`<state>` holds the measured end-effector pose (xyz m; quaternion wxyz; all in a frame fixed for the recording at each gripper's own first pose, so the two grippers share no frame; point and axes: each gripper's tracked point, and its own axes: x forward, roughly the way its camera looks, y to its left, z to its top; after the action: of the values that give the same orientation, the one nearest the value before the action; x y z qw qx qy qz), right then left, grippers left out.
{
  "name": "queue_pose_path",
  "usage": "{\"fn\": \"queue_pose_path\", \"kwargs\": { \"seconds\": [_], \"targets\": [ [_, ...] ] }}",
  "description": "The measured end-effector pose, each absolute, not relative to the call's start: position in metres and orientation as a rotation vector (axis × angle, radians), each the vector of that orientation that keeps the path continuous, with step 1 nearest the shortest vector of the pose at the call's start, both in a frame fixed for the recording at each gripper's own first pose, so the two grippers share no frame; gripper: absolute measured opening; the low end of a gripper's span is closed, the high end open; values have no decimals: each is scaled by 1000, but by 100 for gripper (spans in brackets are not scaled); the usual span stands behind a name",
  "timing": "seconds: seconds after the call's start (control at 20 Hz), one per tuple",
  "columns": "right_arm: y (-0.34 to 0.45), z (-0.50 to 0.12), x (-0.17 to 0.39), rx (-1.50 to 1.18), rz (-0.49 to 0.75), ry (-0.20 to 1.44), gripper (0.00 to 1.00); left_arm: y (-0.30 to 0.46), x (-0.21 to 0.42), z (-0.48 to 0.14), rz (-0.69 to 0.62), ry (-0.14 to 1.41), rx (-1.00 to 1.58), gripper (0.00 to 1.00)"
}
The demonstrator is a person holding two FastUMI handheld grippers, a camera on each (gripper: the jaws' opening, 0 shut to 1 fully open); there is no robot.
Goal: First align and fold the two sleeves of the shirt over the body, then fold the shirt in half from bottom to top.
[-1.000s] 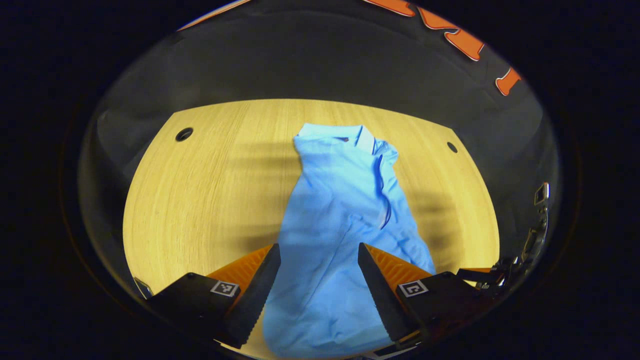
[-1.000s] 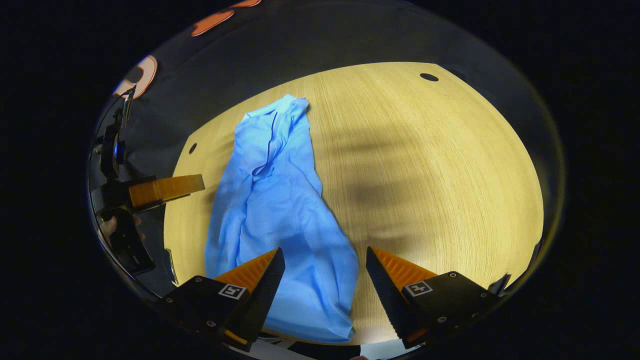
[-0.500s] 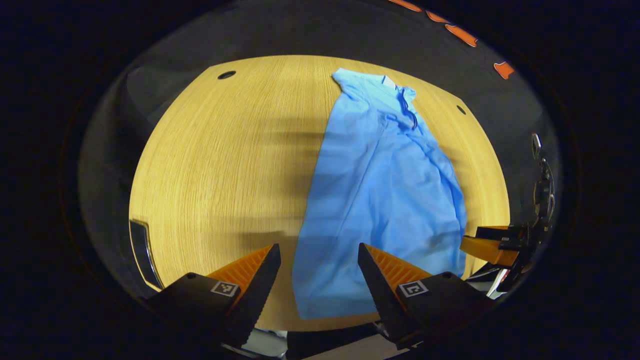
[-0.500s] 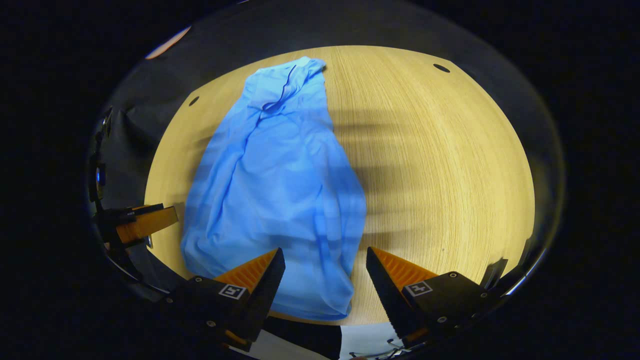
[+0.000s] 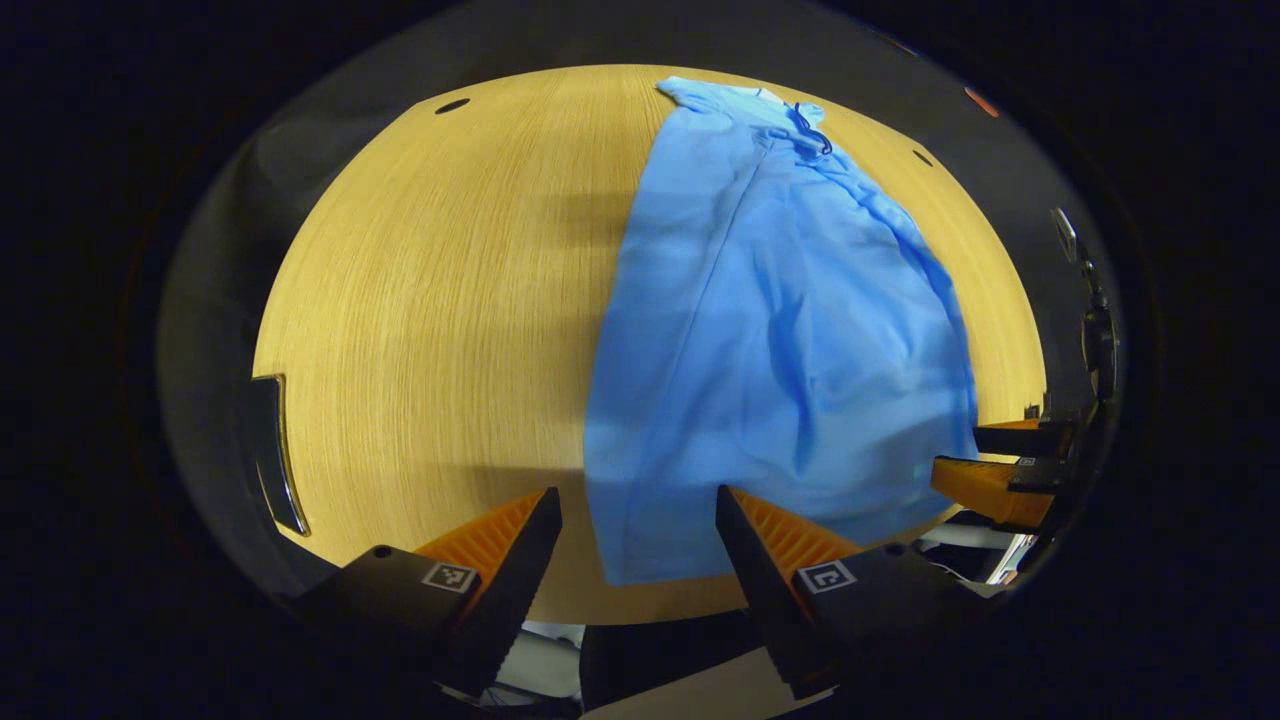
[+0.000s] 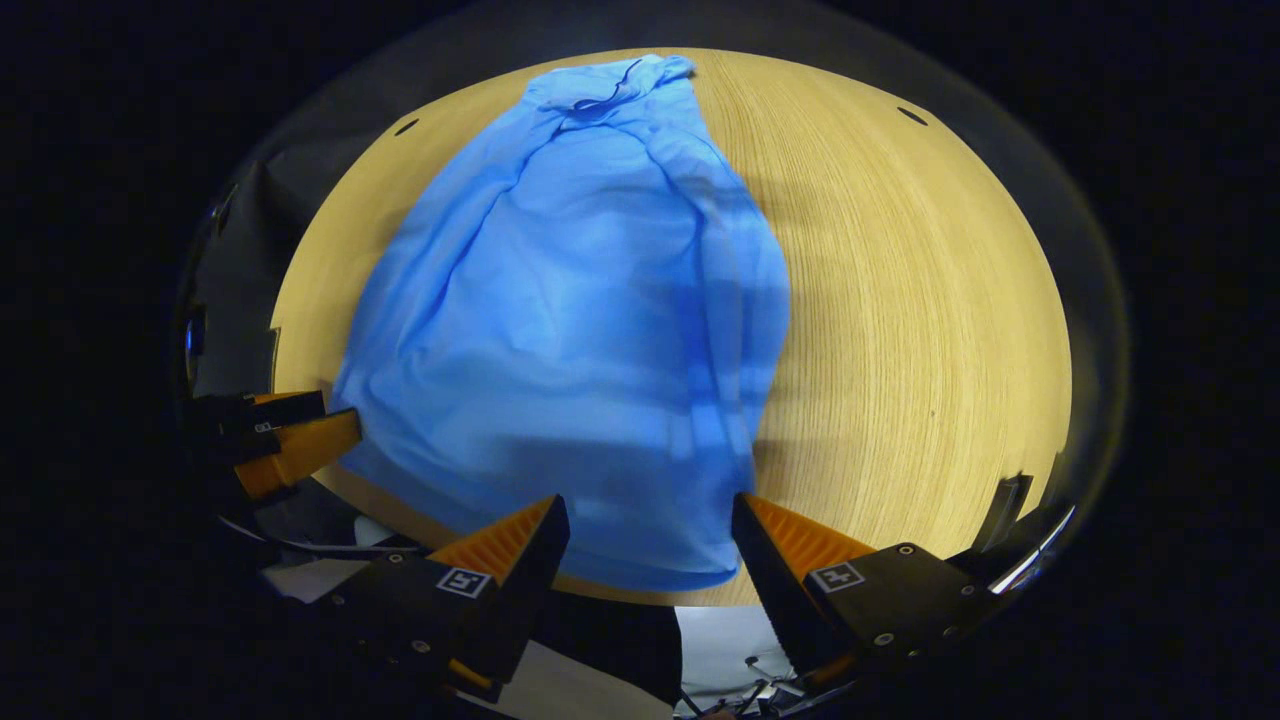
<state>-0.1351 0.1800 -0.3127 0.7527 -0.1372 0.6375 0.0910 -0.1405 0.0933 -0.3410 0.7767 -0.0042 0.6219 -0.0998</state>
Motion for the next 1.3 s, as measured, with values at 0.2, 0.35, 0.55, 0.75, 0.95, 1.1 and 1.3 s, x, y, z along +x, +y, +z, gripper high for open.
{"fn": "queue_pose_path", "kwargs": {
  "seconds": [0.2,0.35,0.55,0.75,0.95,1.1,1.3],
  "targets": [
    [176,-319,-134,-325,165,1388,99,93,-146,-351,-183,1376,-13,100],
    [173,-322,-133,-353,149,1381,98,93,-145,-352,-182,1364,23,98],
    [173,-323,-133,-375,135,1374,89,89,-146,-353,-179,1363,32,93],
    [169,-323,-130,-382,135,1371,57,82,-144,-352,-185,1359,17,61],
    [168,-323,-125,-360,134,1335,8,69,-140,-351,-225,1338,16,10],
    [172,-321,-125,-359,153,1324,1,61,-132,-349,-273,1288,13,4],
    [185,-303,-117,-331,186,1291,1,68,-121,-333,-246,1257,-20,4]
  ]
}}
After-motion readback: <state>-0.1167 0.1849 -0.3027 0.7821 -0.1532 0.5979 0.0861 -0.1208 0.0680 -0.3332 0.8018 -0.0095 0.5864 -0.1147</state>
